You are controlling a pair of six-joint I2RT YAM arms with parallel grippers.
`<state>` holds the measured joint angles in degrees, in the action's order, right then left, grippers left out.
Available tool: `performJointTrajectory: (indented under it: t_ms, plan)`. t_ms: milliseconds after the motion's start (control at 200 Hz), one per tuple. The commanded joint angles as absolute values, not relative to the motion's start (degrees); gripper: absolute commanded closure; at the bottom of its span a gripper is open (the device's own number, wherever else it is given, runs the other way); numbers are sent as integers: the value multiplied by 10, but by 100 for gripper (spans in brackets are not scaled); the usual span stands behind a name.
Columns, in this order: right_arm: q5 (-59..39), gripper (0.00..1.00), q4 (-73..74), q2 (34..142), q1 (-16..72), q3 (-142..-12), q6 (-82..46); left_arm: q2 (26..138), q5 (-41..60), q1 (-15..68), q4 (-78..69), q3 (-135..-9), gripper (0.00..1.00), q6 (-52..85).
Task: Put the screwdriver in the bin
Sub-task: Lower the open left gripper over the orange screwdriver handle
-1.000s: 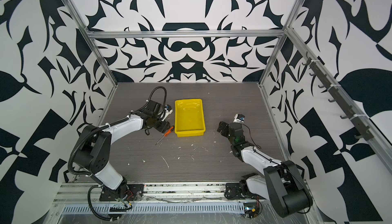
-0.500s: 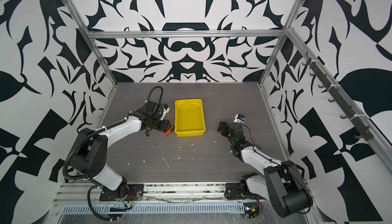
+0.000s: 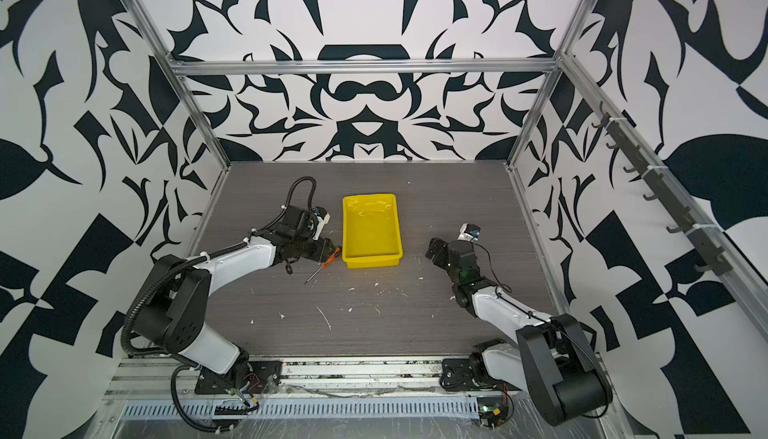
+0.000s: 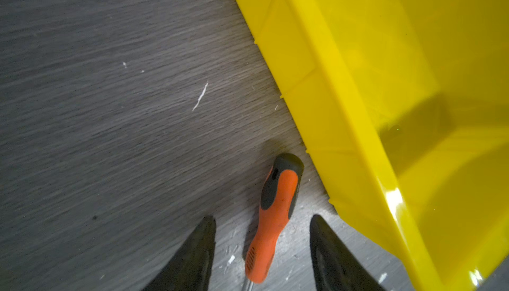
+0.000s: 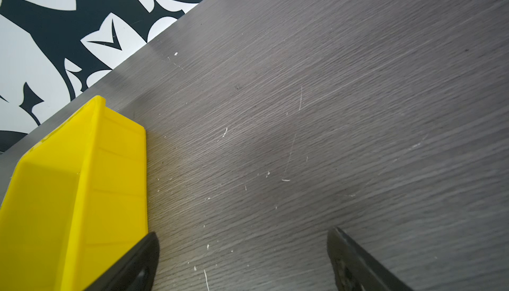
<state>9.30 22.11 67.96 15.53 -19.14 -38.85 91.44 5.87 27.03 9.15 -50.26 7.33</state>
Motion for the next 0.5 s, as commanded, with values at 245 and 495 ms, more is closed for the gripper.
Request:
performJointTrajectory:
  t_ms: [245, 495]
  plan:
    - [105, 2, 230, 692, 159, -215, -393, 956, 69, 277, 77, -503, 46, 84]
    - [105, 2, 229, 704, 159, -219, -395, 972, 44, 293, 83, -516, 47, 79]
